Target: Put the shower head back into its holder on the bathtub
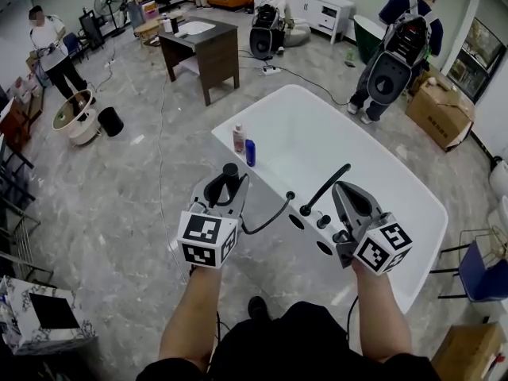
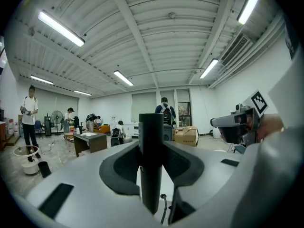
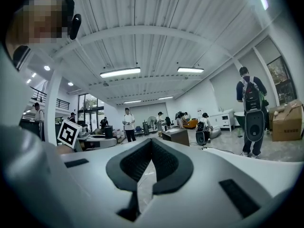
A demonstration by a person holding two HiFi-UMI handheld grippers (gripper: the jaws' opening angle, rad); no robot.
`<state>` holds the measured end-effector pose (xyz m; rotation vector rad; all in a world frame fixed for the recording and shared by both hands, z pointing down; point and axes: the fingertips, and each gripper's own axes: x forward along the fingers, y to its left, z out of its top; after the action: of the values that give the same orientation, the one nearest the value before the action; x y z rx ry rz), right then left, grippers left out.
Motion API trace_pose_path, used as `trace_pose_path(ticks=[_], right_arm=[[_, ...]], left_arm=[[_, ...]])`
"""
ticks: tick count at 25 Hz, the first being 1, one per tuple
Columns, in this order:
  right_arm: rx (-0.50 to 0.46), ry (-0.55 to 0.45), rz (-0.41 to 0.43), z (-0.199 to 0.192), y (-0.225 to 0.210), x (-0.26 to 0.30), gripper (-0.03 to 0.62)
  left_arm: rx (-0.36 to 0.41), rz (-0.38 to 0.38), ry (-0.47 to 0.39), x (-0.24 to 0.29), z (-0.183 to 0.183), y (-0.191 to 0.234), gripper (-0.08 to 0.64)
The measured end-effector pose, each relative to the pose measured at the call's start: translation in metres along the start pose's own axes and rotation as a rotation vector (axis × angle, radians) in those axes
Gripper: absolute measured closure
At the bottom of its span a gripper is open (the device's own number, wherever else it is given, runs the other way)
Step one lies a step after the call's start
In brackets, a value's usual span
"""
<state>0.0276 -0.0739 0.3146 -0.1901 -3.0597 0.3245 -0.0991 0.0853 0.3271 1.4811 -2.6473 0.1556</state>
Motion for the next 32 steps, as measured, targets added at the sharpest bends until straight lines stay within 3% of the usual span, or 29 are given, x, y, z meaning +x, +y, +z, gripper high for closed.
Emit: trace_pose_path(ticks=[12, 22, 32], right_arm=[[0.034, 0.022, 0.003, -0.015, -0.021, 0.050, 0.578], [0.075, -0.011, -0.032, -0.002, -0.095, 0.110, 0.578], [0.150, 0.066, -0.020, -0.027, -0.154, 0.155, 0.578]], left_arm=[[-0.019, -0.016, 0.048, 0.042, -0.017, 0.029, 0.417], [0.023, -0.007, 0.081, 0.116, -0.005, 0.065, 0.419], [0.040, -0.126, 0.080, 0.196, 0.002, 0.049, 0.417]])
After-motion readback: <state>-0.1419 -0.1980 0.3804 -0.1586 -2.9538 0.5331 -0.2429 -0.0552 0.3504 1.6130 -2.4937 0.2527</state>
